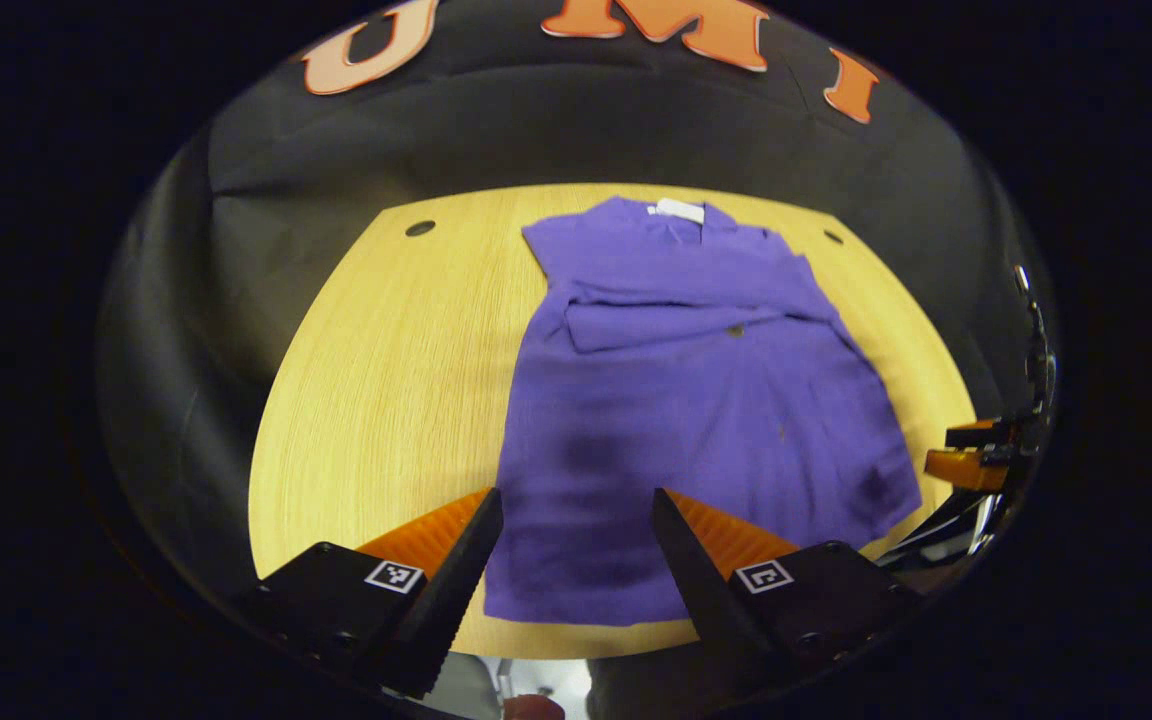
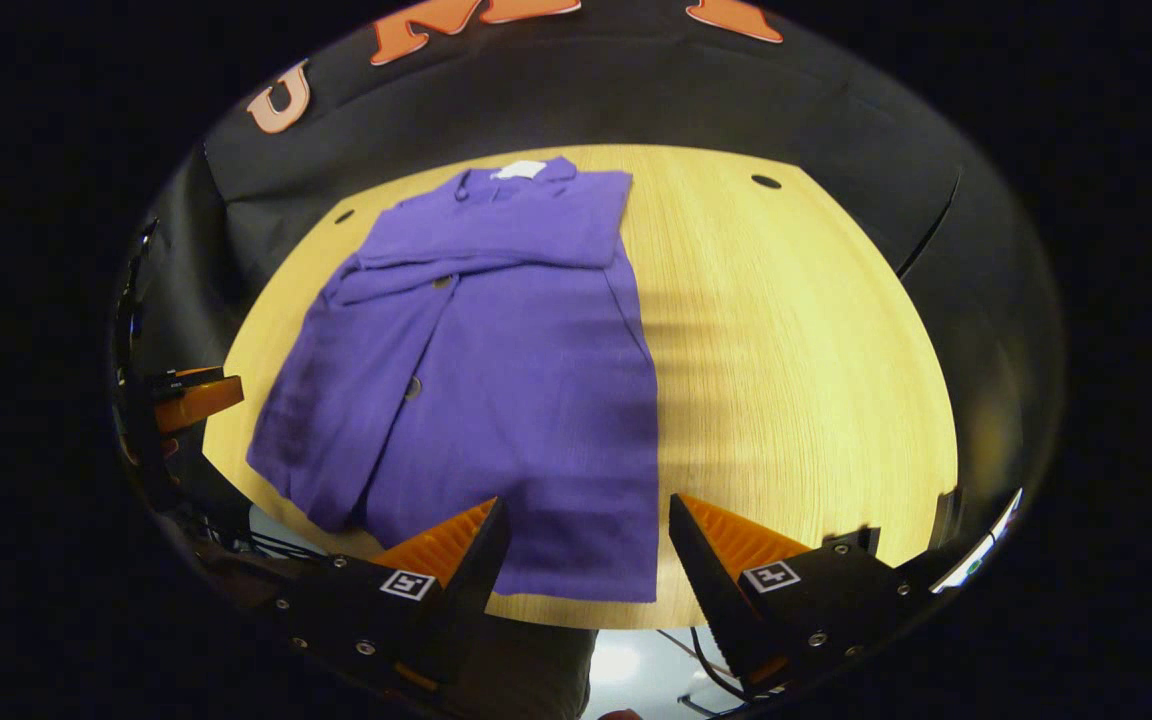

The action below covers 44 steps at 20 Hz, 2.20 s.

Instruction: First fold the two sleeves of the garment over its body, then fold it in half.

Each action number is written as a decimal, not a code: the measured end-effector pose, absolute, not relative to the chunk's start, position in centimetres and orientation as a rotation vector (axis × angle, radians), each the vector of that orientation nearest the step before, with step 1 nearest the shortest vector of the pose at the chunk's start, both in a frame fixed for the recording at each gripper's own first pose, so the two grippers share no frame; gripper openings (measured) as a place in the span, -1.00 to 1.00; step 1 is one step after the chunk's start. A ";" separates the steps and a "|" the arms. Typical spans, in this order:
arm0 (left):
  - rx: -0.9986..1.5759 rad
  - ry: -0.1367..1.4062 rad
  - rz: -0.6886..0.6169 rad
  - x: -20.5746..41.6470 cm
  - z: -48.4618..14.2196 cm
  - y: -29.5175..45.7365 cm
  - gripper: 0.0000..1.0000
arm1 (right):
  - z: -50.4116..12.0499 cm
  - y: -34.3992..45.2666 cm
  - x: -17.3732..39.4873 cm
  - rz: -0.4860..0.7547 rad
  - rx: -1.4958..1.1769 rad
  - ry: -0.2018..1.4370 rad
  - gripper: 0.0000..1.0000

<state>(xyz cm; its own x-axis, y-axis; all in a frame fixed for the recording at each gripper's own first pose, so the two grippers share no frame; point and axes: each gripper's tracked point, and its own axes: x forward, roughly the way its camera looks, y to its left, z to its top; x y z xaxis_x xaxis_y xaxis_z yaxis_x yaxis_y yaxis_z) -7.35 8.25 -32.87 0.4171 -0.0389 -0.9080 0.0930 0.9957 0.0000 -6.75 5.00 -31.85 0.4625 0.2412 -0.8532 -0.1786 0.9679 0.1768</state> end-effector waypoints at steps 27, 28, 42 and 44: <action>0.041 1.528 -0.084 -13.1 -40.8 11.5 0.99 | -38.4 3.9 -12.6 0.189 0.067 1.322 0.90; 0.055 1.537 -0.098 -13.1 -40.8 11.4 0.99 | -38.4 3.7 -12.5 0.189 0.041 1.328 0.89; -0.003 1.632 -0.123 -12.9 -39.4 9.4 -0.75 | -35.7 6.7 -12.4 0.267 0.302 1.366 -0.87; 0.001 1.616 -0.135 -12.1 -37.7 9.2 -0.75 | -33.7 6.9 -11.9 0.281 0.353 1.353 -0.87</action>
<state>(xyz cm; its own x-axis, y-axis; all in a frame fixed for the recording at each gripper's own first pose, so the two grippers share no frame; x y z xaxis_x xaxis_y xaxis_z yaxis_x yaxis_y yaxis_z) -12.11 9.21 -37.69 -0.0506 -0.0825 -0.9953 0.0840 0.9927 -0.0865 -11.93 6.85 -33.66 0.1962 0.3959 -0.8971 0.0062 0.9143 0.4049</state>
